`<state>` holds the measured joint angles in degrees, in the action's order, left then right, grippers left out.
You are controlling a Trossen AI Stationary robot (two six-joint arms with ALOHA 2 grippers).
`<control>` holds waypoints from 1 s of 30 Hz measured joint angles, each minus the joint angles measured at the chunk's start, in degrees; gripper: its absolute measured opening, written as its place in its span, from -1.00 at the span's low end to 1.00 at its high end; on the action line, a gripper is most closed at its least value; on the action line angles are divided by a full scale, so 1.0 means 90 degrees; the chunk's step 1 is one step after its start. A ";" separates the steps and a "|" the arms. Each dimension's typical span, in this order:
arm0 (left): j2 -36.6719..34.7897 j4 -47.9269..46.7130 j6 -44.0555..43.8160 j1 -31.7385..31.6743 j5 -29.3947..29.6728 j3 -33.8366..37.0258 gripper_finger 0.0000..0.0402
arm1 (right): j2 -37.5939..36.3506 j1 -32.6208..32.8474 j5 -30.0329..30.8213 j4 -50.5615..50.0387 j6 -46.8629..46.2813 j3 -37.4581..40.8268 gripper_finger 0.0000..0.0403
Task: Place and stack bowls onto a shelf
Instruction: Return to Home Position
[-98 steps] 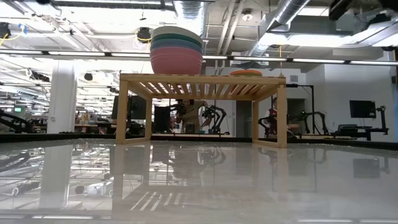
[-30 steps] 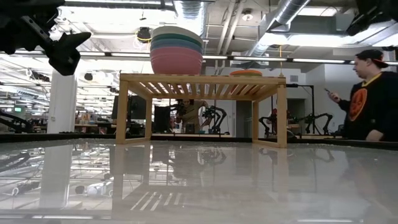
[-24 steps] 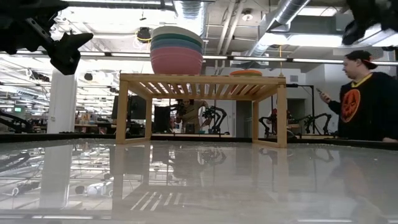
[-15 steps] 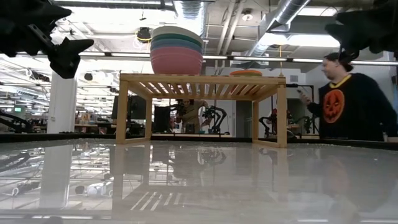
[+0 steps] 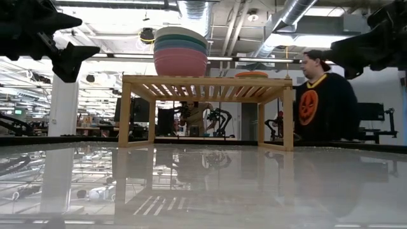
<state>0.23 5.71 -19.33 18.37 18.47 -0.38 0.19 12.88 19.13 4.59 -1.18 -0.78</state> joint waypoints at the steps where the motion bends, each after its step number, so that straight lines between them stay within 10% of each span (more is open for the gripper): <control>1: 0.0000 0.0032 -0.0002 0.0000 0.0018 0.0000 0.34 | 0.0000 -0.0037 -0.0088 -0.0011 -0.0058 0.0000 -0.06; 14: 0.0000 0.0018 0.0121 0.0002 0.1145 0.0000 0.34 | 0.0019 -0.0579 -0.1497 -0.0402 -0.0200 -0.0027 -0.06; 30: 0.0002 -0.0051 0.0231 0.0002 0.1210 0.0000 0.34 | 0.0019 -0.1160 -0.1476 -0.0458 -0.0154 -0.0027 -0.06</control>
<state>0.25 5.26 -17.26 18.39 29.36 -0.38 0.36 2.44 5.85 0.46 -2.57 -1.02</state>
